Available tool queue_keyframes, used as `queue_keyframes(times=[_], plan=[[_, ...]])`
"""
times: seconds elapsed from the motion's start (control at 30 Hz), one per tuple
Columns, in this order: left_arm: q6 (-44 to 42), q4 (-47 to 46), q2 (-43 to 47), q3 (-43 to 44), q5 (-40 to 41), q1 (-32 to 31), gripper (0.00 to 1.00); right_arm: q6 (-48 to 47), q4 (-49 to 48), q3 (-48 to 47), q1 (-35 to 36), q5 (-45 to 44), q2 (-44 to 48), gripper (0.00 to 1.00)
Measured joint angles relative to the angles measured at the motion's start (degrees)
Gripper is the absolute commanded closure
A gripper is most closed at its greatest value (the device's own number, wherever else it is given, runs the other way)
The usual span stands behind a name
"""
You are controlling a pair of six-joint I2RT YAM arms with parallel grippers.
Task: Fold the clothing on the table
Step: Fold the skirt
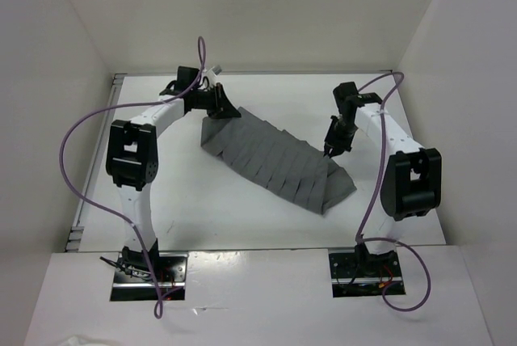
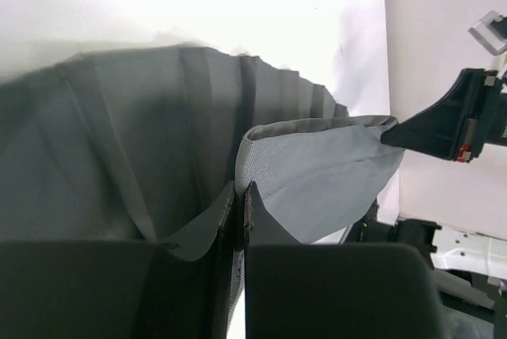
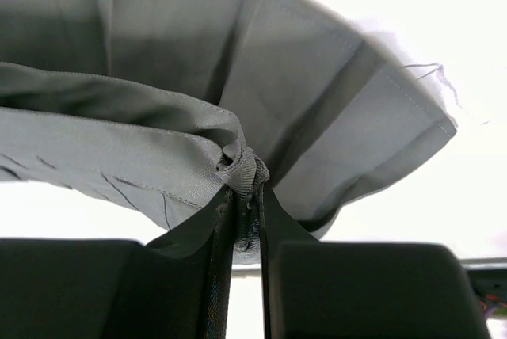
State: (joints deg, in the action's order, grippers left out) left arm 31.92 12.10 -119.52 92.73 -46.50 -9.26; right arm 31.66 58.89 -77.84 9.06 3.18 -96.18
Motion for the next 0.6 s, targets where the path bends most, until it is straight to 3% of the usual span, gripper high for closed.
queue_keyframes(times=[0.07, 0.1, 0.13, 0.17, 0.3, 0.43, 0.57, 0.6], plan=[[0.0, -0.02, -1.31, 1.01, 0.26, -0.07, 0.88, -0.22, -0.55, -1.33, -0.59, -0.44, -1.57, 0.91], [0.02, 0.0, -2.05, 1.51, 0.63, -0.17, 0.62, -0.28, -0.96, -1.97, -0.76, -0.81, -2.38, 0.79], [-0.24, -0.15, -2.86, 2.12, 1.33, -0.22, 0.54, -0.26, -1.46, -2.49, -0.85, -1.27, -3.13, 0.64], [-0.17, -0.22, -3.74, 2.75, 2.47, -0.37, 0.47, -0.24, -1.68, -3.32, -0.96, -2.1, -4.11, 0.56], [0.76, -0.66, -5.25, 3.67, 7.87, -0.5, 0.03, 0.52, -1.97, -7.89, -1.14, -7.41, -6.43, 0.46], [-0.17, 0.87, -2.36, 4.42, 13.75, 0.98, 0.0, 0.7, -1.88, -15.26, 0.35, -12.17, -4.9, 0.45], [-3.06, 3.37, 7.67, 2.21, 18.05, 3.69, 0.0, 1.11, -1.81, -17.4, 6.93, -12.11, -1.81, 0.51], [-3.65, 3.41, 11.1, 0.42, 18.23, 4.42, 0.0, 1.33, -1.84, -17.22, 9.09, -11.28, -1.57, 0.67]])
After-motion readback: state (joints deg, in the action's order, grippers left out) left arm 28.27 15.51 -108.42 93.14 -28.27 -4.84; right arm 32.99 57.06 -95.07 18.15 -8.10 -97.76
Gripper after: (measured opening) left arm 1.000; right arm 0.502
